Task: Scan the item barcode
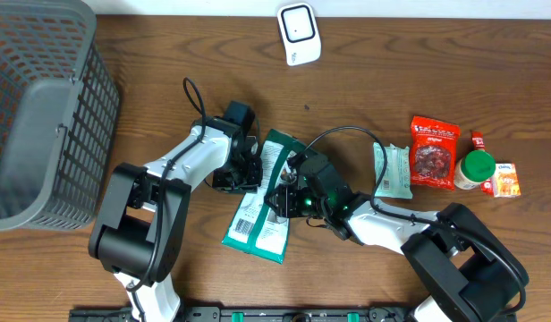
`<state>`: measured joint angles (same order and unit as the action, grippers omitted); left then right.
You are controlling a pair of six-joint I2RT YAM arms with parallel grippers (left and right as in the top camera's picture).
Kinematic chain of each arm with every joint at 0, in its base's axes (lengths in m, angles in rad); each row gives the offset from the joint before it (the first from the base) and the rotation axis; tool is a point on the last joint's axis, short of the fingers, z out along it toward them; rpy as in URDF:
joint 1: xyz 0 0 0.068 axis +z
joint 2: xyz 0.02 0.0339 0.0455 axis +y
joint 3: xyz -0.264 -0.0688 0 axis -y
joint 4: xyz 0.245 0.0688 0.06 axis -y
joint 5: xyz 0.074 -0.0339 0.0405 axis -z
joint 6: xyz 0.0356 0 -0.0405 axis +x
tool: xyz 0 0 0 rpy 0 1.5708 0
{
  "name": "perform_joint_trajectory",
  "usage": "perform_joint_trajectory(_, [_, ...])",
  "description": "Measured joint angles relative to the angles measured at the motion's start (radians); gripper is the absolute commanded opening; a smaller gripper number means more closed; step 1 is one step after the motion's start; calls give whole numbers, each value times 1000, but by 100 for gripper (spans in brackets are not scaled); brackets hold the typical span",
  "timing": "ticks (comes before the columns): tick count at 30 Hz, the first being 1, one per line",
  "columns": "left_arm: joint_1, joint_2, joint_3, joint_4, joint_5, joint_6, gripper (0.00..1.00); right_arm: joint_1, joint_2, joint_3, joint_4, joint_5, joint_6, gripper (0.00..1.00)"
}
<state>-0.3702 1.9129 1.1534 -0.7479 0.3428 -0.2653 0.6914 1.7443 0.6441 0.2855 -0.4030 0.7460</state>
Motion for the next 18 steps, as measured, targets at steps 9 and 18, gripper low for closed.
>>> perform_joint_trajectory(9, [0, 0, 0, 9, 8, 0, 27, 0, 0, 0, -8, 8, -55, 1])
perform_joint_trajectory(18, [33, -19, 0, 20, 24, 2, 38, 0, 0, 0, -48, 3, -62, 1])
